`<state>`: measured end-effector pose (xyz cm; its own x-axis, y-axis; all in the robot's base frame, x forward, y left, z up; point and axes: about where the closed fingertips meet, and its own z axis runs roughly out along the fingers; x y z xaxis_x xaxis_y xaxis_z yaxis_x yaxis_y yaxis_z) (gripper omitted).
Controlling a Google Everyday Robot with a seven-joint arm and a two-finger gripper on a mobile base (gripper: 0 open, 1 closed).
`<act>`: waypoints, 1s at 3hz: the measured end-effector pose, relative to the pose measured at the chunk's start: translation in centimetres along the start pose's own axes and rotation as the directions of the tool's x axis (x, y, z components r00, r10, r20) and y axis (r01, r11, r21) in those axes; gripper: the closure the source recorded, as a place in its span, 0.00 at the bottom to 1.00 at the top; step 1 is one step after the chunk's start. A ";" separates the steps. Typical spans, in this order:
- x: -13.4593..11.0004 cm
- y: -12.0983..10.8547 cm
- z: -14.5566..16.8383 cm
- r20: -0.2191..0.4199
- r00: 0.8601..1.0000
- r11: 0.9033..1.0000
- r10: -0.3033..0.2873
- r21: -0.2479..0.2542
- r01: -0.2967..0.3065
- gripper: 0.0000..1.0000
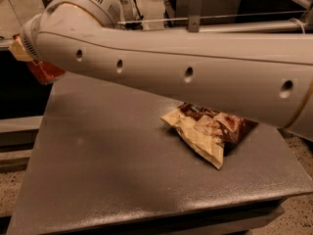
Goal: Place coke can upright
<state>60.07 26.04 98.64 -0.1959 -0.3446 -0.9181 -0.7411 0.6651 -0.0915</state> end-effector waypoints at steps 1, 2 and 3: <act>1.2 -0.6 2.2 0.060 0.998 0.999 0.023 -0.033 -0.021 1.00; 2.2 -1.2 3.5 0.121 0.991 0.996 0.047 -0.076 -0.038 1.00; 2.3 -1.8 4.3 0.189 0.980 0.993 0.060 -0.115 -0.039 1.00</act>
Offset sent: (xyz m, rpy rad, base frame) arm 0.0390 0.0133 -0.0649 0.2294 -0.0450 0.1067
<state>63.71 26.83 95.02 -0.1155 -0.1728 -0.9782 -0.8019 0.5974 -0.0108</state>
